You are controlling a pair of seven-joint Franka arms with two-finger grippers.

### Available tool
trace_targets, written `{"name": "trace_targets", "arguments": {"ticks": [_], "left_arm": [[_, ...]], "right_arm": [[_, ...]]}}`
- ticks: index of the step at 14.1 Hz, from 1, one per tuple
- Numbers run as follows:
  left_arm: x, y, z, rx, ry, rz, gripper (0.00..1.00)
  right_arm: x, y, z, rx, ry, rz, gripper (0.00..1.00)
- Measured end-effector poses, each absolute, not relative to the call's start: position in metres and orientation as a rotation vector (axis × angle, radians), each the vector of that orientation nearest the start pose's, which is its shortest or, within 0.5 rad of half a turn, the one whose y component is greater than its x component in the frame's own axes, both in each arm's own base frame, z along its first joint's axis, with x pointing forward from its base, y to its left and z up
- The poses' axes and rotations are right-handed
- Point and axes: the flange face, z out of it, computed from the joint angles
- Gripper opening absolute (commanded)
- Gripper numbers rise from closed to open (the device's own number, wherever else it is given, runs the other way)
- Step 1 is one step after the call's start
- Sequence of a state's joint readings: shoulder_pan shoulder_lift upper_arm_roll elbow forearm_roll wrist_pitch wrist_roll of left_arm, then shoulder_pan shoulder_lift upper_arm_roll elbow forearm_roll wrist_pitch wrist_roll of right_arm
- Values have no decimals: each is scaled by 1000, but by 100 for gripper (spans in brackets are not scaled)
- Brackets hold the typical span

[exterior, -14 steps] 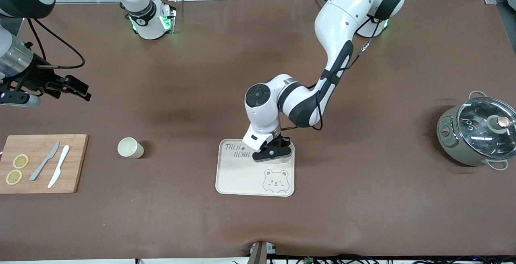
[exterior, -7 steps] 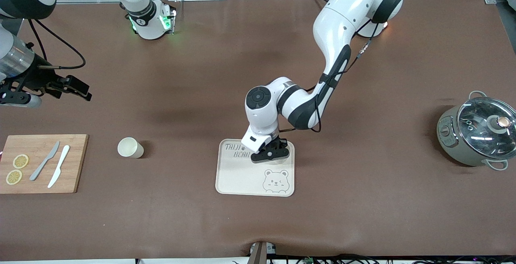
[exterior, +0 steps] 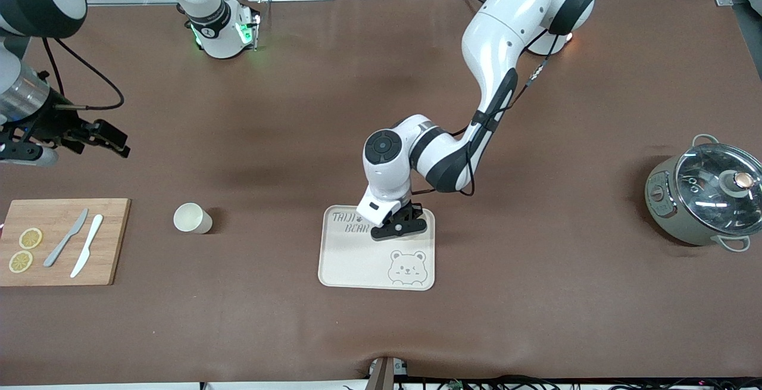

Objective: Place white IKEA cup upright on tray with both arms

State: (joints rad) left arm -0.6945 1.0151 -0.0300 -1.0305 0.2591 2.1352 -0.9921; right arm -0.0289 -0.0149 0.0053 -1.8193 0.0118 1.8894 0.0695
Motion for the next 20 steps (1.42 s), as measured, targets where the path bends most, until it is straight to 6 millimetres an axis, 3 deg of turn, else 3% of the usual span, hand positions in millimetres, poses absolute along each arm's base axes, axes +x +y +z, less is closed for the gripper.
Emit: {"name": "trace_targets", "arguments": {"ticks": [3,6,10,16,17,19,20], "left_arm": [[603,-508,228,-3058,-244,-310,0],[603,-507,222,-3052,-244,-299,0],[602,-507,219,-3048,-243,-292,0],[602,-507,219,-3047,-243,-291,1],[602,-507,219,-3047,-243,-291,30],[602,-507,219,-3047,-236,-290,39],[602,-506,217,-3043,-233,-283,61]], "right_arm": [[590,-36,508,-3126,124,-159,100],[616,-49,457,-3126,144,-187,100],[637,-53,398,-3127,148,-190,100],[650,-54,343,-3130,146,-176,100],[650,-54,336,-3130,146,-173,100],[649,-53,326,-3129,145,-192,100],[645,-52,317,-3129,144,-204,100]]}}
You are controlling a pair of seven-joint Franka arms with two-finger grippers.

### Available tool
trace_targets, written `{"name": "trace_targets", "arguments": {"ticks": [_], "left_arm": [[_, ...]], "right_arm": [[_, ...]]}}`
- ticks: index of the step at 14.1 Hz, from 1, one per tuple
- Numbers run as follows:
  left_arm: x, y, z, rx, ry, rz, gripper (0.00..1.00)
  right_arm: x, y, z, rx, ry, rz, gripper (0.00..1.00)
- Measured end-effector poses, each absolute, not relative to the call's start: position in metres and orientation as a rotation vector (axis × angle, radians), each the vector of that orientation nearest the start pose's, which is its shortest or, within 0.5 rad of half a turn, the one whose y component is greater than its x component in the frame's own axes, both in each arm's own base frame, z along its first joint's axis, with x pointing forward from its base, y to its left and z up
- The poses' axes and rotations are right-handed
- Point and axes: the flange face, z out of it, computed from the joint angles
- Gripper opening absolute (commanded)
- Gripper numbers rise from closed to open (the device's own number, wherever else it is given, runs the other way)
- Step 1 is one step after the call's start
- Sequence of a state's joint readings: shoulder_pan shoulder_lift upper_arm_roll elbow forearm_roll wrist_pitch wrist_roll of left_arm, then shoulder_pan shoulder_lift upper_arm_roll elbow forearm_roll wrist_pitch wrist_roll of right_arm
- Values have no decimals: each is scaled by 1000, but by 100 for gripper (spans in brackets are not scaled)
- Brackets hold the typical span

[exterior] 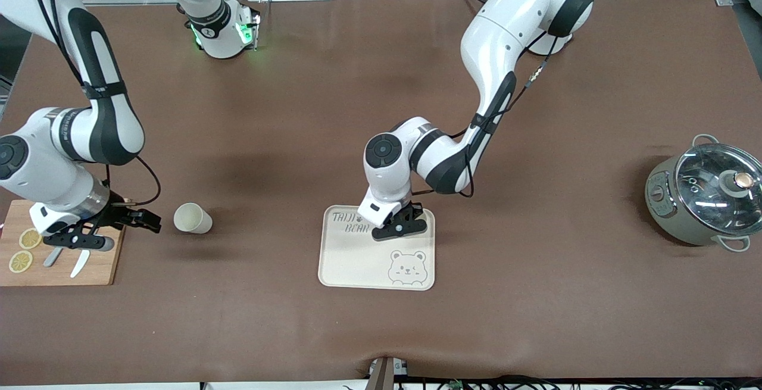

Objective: Place white IKEA cup upright on tray with both arms

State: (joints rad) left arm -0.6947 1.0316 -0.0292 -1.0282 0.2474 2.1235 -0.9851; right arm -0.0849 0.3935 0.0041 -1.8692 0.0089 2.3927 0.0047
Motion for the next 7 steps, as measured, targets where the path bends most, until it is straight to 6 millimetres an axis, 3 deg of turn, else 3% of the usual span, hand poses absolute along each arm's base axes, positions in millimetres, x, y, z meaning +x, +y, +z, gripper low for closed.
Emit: {"name": "trace_targets", "arguments": {"ticks": [1,4,7], "left_arm": [[601,-506,214,-3039,-232,-277,70],[600,-506,207,-3033,-229,-266,78],[599,-506,207,-3025,-228,-254,78]], "right_arm": [[641,-52,311,-3128,144,-211,100],[629,-51,288,-3126,144,-259,100],[614,-48,266,-3125,140,-293,100]]}}
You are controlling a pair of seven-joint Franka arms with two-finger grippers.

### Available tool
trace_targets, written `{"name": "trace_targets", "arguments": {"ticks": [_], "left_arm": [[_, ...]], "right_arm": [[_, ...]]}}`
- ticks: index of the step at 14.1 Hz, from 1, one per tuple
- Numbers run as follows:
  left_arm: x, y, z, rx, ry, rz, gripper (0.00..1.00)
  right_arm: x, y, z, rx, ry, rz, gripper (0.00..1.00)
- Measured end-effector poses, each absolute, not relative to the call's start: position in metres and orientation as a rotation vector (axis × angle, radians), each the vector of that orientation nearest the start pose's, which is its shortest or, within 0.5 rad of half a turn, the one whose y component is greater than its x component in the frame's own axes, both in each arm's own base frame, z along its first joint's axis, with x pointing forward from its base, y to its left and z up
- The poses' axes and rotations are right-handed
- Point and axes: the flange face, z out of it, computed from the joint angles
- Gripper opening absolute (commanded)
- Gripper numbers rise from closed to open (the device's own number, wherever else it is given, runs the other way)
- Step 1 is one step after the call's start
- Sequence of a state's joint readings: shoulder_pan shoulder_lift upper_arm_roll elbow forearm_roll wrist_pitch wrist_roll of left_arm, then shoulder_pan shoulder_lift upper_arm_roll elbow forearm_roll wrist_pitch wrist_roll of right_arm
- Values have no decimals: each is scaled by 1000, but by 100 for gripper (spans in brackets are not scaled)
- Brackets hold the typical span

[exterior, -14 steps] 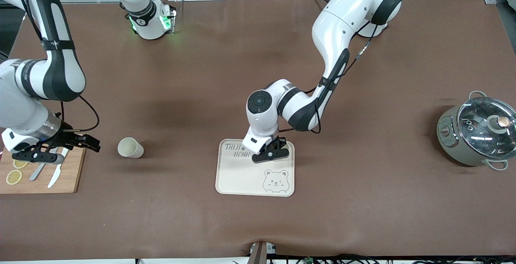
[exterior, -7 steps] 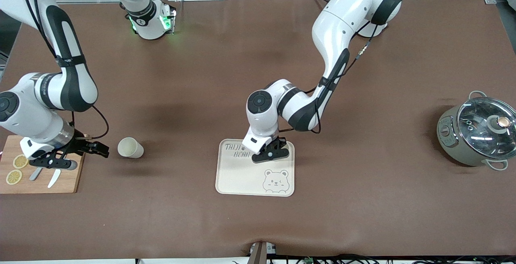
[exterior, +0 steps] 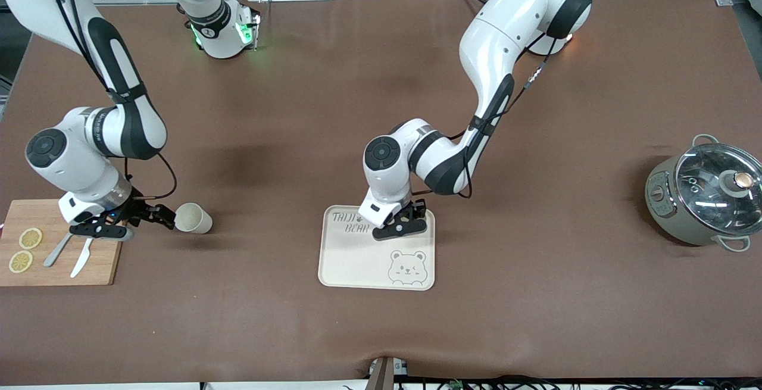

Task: Place white IKEA cup upright on tray with both arms
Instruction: 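Reach the right gripper to the white cup beside the cutting board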

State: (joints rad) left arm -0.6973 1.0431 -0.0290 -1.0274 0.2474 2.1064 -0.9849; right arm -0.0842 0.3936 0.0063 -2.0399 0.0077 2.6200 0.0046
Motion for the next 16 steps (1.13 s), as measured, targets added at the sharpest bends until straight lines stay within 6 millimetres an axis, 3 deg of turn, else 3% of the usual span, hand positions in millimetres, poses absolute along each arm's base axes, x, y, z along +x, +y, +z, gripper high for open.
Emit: {"name": "trace_targets", "arguments": {"ticks": [8,16], "left_arm": [[597,-503,208,-2995,-233,-217,78],[596,-507,218,-2993,-229,-219,78]], "right_arm": [[599,-33,243,-3120,103,-313,100],[599,-33,225,-3116,104,-359,100]]}}
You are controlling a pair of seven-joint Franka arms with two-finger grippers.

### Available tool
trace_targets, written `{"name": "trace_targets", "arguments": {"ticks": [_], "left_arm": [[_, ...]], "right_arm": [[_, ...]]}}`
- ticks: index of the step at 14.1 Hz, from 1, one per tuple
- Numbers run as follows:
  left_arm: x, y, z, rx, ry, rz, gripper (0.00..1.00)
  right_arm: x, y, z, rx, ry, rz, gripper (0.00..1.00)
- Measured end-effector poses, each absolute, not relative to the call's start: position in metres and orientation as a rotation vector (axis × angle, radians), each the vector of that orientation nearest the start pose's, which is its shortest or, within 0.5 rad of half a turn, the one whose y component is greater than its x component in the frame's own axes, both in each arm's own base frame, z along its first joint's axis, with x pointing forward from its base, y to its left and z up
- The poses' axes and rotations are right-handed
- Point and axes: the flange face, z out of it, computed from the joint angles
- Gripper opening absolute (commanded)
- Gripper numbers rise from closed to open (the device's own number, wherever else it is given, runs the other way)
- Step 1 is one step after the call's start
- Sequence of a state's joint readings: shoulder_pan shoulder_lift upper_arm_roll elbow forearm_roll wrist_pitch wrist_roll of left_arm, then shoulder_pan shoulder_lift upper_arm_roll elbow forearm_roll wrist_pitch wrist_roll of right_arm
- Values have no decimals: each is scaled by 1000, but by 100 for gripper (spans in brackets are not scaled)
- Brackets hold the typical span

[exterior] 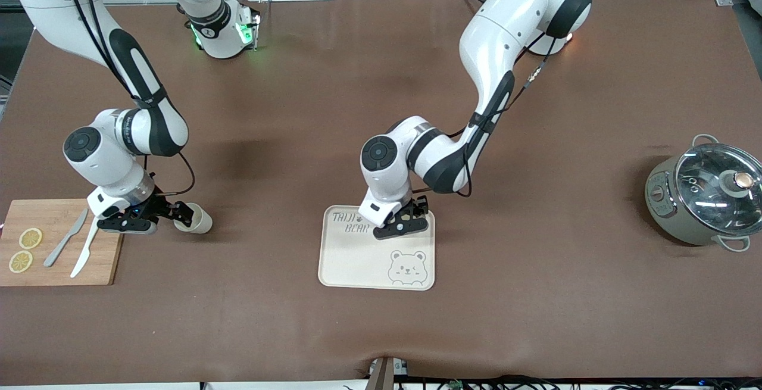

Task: Place white IKEA cup upright on tray with both arms
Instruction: 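Reach the right gripper to the white cup beside the cutting board, then close the right gripper on the cup while the left gripper withdraws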

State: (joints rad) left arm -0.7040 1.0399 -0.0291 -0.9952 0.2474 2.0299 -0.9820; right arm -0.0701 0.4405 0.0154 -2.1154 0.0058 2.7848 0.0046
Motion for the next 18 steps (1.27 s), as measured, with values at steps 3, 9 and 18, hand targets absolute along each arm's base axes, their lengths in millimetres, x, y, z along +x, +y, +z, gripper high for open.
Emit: {"name": "trace_targets", "arguments": {"ticks": [3,9,18], "left_arm": [[595,-511,228,-2981,-220,-209,78],[598,-511,261,-2970,-205,-205,78],[590,-504,314,-2942,-164,-125,82]], "right_arm": [[600,-34,225,-3116,105,-366,69],[597,-33,211,-3121,103,-309,62],[599,-24,195,-3131,67,-96,100]]}}
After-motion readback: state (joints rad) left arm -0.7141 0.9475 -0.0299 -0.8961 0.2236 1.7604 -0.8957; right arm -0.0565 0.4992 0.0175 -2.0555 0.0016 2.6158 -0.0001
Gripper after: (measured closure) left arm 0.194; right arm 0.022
